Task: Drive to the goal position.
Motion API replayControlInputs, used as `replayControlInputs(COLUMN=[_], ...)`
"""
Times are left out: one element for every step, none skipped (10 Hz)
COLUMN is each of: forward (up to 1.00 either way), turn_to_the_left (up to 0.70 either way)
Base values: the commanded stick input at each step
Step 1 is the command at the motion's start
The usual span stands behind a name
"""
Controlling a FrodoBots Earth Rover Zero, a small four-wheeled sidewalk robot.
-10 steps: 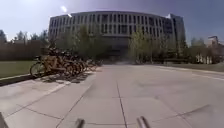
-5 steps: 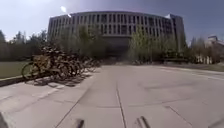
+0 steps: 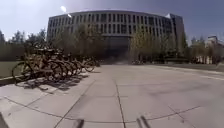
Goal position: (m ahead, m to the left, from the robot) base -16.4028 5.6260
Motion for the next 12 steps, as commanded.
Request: replayControlInputs(forward=[0.70,0.69,0.68,0.67,0.67,0.67,0.69,0.70,0.70,0.70,0.70,0.70], turn_to_the_left=[0.00,0.00,0.00,0.00,0.00,0.00,0.00,0.00,0.00,0.00,0.00,0.00])
